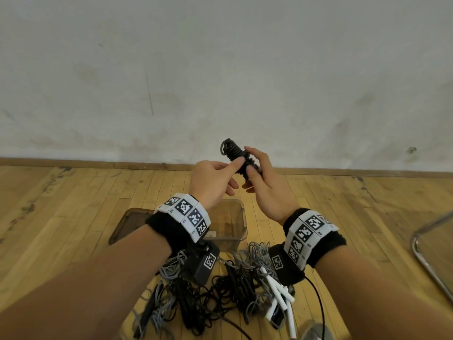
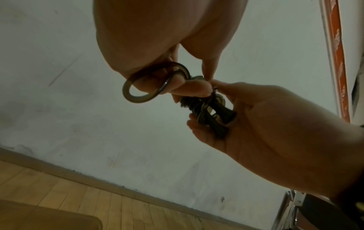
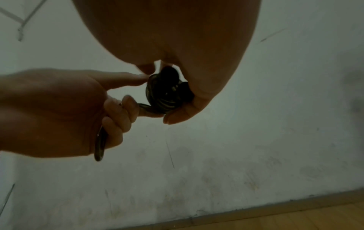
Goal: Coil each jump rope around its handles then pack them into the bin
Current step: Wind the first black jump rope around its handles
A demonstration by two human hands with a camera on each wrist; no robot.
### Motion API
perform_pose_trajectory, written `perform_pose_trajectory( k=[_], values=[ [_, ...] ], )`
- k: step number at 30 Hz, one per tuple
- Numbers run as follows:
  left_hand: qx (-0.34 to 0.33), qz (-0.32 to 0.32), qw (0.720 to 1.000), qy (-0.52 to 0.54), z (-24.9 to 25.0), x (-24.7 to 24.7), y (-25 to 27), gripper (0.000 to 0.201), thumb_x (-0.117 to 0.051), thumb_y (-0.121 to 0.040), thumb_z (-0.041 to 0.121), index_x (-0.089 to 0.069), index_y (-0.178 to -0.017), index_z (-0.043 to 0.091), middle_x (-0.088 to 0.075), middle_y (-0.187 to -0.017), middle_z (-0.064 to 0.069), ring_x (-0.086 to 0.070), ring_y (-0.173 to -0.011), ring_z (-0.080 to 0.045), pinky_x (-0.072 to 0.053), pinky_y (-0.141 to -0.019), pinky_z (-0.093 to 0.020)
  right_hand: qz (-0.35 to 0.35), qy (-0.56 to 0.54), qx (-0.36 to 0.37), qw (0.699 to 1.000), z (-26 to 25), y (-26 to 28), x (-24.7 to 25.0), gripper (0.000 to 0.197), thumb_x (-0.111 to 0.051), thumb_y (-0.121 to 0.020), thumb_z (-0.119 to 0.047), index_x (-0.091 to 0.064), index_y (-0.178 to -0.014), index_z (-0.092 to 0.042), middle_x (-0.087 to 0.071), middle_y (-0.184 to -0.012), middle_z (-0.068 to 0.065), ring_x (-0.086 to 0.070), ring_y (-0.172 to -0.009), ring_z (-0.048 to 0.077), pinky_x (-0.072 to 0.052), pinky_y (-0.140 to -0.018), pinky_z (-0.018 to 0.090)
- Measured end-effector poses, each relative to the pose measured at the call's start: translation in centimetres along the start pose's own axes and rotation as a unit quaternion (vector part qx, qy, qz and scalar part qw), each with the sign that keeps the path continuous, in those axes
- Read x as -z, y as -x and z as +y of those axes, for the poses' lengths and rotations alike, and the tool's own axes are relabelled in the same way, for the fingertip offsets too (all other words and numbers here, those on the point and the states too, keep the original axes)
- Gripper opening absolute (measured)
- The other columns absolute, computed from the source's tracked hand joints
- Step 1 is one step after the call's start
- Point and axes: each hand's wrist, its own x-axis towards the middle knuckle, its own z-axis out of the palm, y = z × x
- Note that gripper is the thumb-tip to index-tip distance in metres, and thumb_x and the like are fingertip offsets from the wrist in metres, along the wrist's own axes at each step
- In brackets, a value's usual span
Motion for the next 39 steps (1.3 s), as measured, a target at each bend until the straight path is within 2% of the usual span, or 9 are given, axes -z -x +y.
perform_pose_trajectory(
  k=[5, 8, 10, 13, 17, 21, 27, 34, 39],
  values=[
    [0.010, 0.001, 1.000, 0.010, 0.0, 0.4, 0.0, 0.048, -0.064, -0.089, 0.063, -0.077, -0.085, 0.017, -0.068, -0.058, 0.000, -0.058, -0.048, -0.009, -0.044, -0.062, -0.024, 0.001, -0.017, 0.028, 0.999, -0.4, -0.1, 0.0, 0.041, -0.050, -0.107, -0.026, -0.042, -0.144, -0.038, -0.063, -0.109, 0.004, -0.068, -0.093, 0.016, -0.058, -0.082, 0.031],
    [-0.010, -0.010, 0.999, 0.033, 0.1, 0.6, -0.2, 0.046, -0.065, -0.090, 0.059, -0.079, -0.086, 0.015, -0.065, -0.058, 0.000, -0.055, -0.049, -0.010, -0.046, -0.061, -0.024, 0.021, -0.107, -0.049, 0.993, -0.4, -0.3, 0.2, 0.055, -0.063, -0.100, -0.030, -0.034, -0.146, -0.043, -0.063, -0.116, 0.011, -0.072, -0.095, 0.022, -0.061, -0.081, 0.034],
    [-0.023, -0.031, 0.998, 0.048, 0.0, 0.5, -0.2, 0.045, -0.063, -0.094, 0.055, -0.079, -0.089, 0.014, -0.066, -0.060, -0.002, -0.057, -0.052, -0.011, -0.044, -0.057, -0.019, -0.003, -0.167, -0.112, 0.980, -0.8, -0.3, 0.3, 0.048, -0.061, -0.101, -0.030, -0.041, -0.145, -0.030, -0.068, -0.115, 0.011, -0.073, -0.090, 0.022, -0.061, -0.083, 0.037],
    [-0.032, -0.061, 0.997, 0.046, -0.3, 0.3, -0.1, 0.043, -0.060, -0.097, 0.051, -0.079, -0.091, 0.012, -0.067, -0.062, -0.002, -0.061, -0.055, -0.010, -0.044, -0.056, -0.015, -0.051, -0.193, -0.121, 0.972, -1.3, 0.2, 0.4, 0.031, -0.054, -0.105, -0.025, -0.056, -0.132, -0.010, -0.074, -0.086, -0.004, -0.072, -0.080, 0.017, -0.061, -0.088, 0.044],
    [-0.035, -0.075, 0.996, 0.022, -0.3, 0.5, -0.3, 0.033, -0.059, -0.099, 0.048, -0.079, -0.093, 0.023, -0.070, -0.064, 0.007, -0.059, -0.058, 0.004, -0.045, -0.062, -0.009, -0.050, -0.161, -0.091, 0.982, -0.8, 0.0, 0.8, 0.028, -0.058, -0.103, -0.018, -0.057, -0.130, -0.015, -0.075, -0.099, 0.004, -0.075, -0.088, 0.024, -0.062, -0.085, 0.038],
    [-0.022, -0.055, 0.998, 0.010, -0.5, 0.3, -0.4, 0.027, -0.064, -0.097, 0.046, -0.078, -0.098, 0.023, -0.074, -0.068, 0.001, -0.058, -0.054, -0.006, -0.047, -0.062, -0.023, -0.017, -0.063, -0.076, 0.995, -0.3, -0.3, 1.1, 0.045, -0.064, -0.100, -0.018, -0.047, -0.142, -0.019, -0.071, -0.106, 0.002, -0.076, -0.081, 0.019, -0.063, -0.081, 0.038],
    [-0.033, 0.008, 0.999, 0.031, -0.5, 0.4, -0.5, 0.014, -0.065, -0.100, 0.020, -0.077, -0.104, 0.017, -0.068, -0.057, 0.002, -0.059, -0.048, -0.007, -0.047, -0.052, -0.017, 0.066, 0.043, -0.081, 0.994, 1.1, -0.4, 2.2, 0.056, -0.066, -0.096, -0.011, -0.042, -0.145, -0.026, -0.067, -0.116, 0.002, -0.076, -0.072, 0.011, -0.064, -0.073, 0.037],
    [-0.017, -0.034, 0.999, -0.003, -1.1, 0.3, -0.5, 0.015, -0.064, -0.099, 0.022, -0.072, -0.110, 0.021, -0.076, -0.093, 0.003, -0.070, -0.079, -0.009, -0.056, -0.066, -0.022, 0.060, -0.084, -0.129, 0.986, 1.2, -0.4, 2.9, 0.055, -0.067, -0.096, -0.006, -0.047, -0.145, -0.018, -0.070, -0.112, 0.008, -0.077, -0.079, 0.023, -0.063, -0.079, 0.035],
    [-0.002, -0.025, 0.999, -0.041, -1.4, -0.3, -0.9, 0.053, -0.069, -0.095, 0.032, -0.050, -0.145, 0.030, -0.057, -0.127, 0.005, -0.062, -0.104, -0.011, -0.058, -0.093, -0.044, 0.049, -0.211, -0.140, 0.966, 0.0, -0.4, 2.3, 0.040, -0.066, -0.096, -0.003, -0.057, -0.128, -0.025, -0.073, -0.104, 0.012, -0.075, -0.078, 0.021, -0.062, -0.080, 0.033]
  ],
)
